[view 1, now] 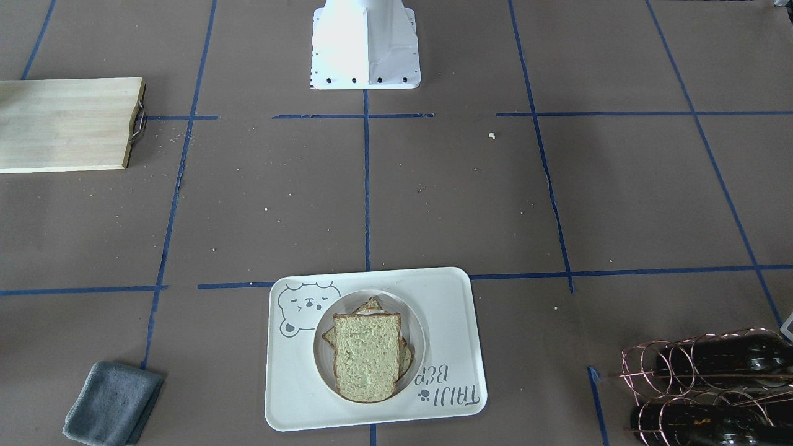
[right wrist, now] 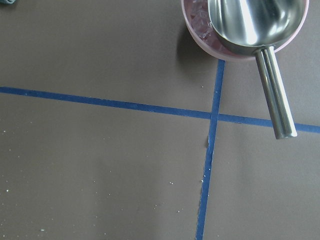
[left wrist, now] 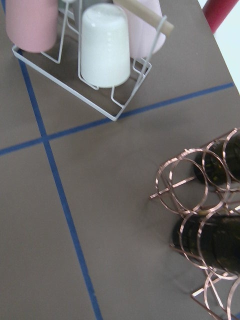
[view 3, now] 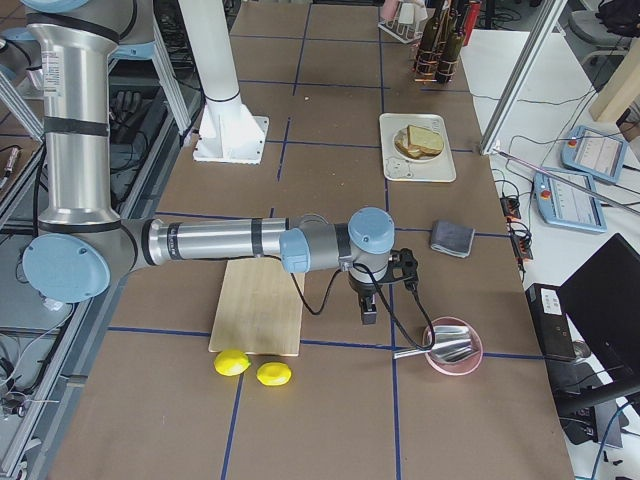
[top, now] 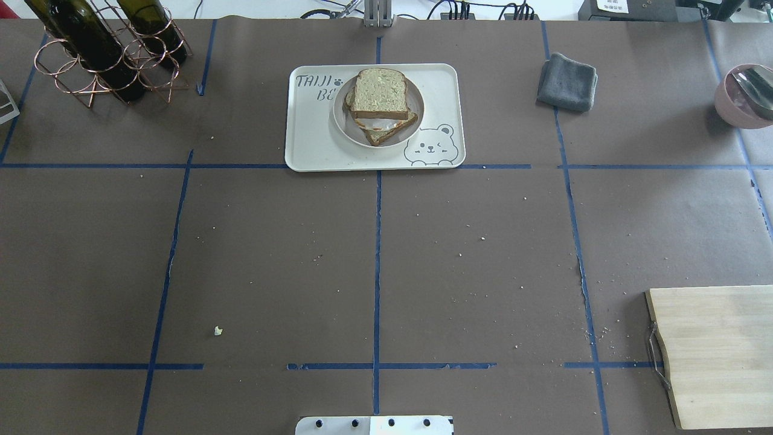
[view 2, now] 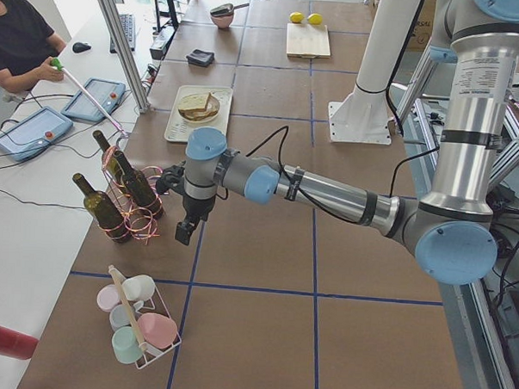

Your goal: Make sandwich and place on tray

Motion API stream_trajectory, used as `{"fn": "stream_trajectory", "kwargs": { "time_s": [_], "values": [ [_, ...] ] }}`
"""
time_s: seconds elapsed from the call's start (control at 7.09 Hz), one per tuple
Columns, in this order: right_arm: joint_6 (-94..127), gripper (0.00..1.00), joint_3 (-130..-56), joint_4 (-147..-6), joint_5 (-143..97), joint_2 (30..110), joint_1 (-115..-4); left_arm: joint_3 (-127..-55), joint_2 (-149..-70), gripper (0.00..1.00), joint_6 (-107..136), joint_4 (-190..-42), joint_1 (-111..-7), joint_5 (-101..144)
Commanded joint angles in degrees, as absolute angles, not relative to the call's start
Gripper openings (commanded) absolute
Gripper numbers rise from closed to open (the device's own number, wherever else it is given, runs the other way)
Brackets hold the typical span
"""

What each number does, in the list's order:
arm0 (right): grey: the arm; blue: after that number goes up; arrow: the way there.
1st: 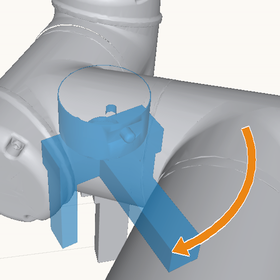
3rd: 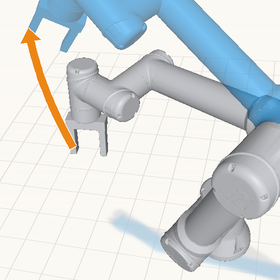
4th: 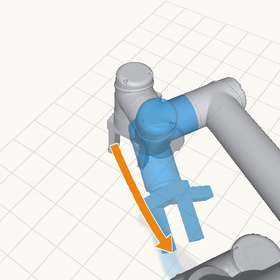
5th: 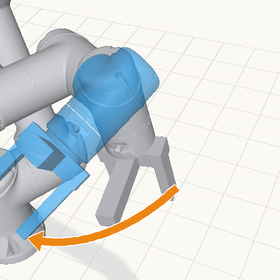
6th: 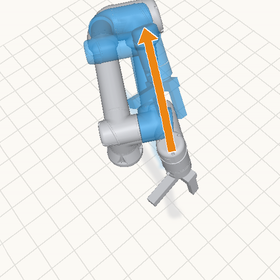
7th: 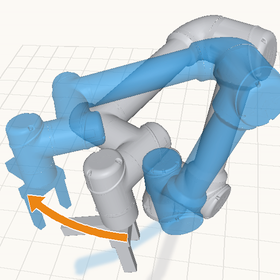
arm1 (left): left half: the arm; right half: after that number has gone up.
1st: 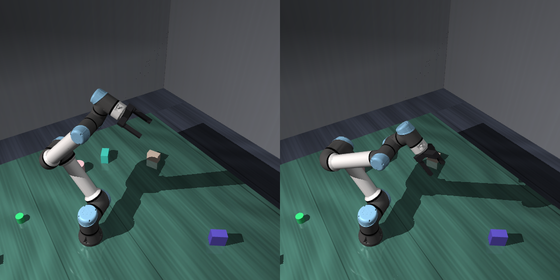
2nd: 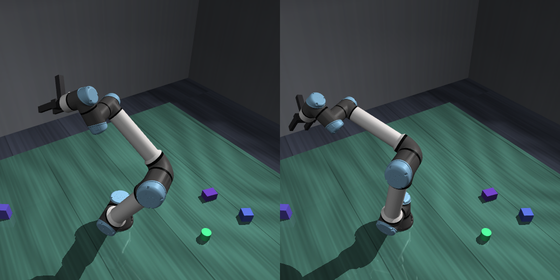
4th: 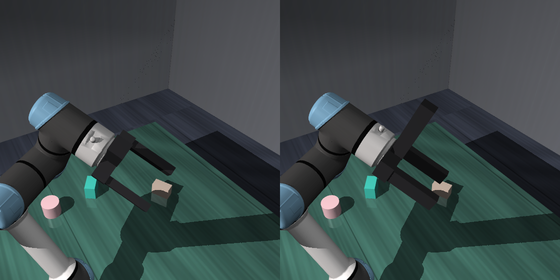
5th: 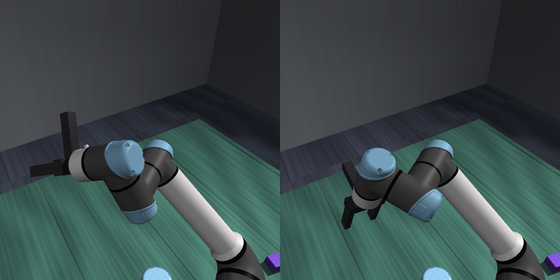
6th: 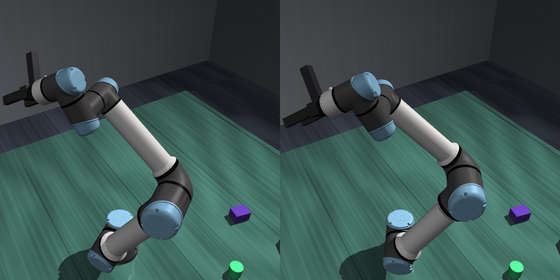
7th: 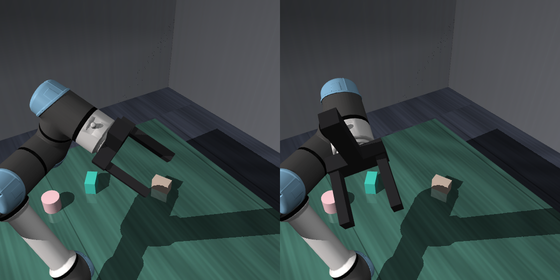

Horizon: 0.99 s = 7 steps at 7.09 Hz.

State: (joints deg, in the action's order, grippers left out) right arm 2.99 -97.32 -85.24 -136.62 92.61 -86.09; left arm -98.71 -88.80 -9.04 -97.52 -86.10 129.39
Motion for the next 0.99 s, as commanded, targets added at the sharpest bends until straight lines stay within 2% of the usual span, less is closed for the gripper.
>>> {"fn": "stream_trajectory", "kwargs": {
  "time_s": [0.0,0.42,0.85],
  "values": [
    [2.99,1.0,-97.3,-85.17,-137.98,92.99,-86.66,-95.73,-86.91,1.0,-10.81,-98.87,-86.49,132.27],
    [2.9,1.0,-96.94,-85.25,-138.43,93.34,-87.44,-94.57,-87.98,1.0,-10.37,-89.58,-86.75,136.02],
    [2.46,1.0,-97.12,-85.08,-139.83,95.62,-90.6,-94.66,-87.98,1.0,-10.28,-89.65,-87.01,136.23]
  ]
}}
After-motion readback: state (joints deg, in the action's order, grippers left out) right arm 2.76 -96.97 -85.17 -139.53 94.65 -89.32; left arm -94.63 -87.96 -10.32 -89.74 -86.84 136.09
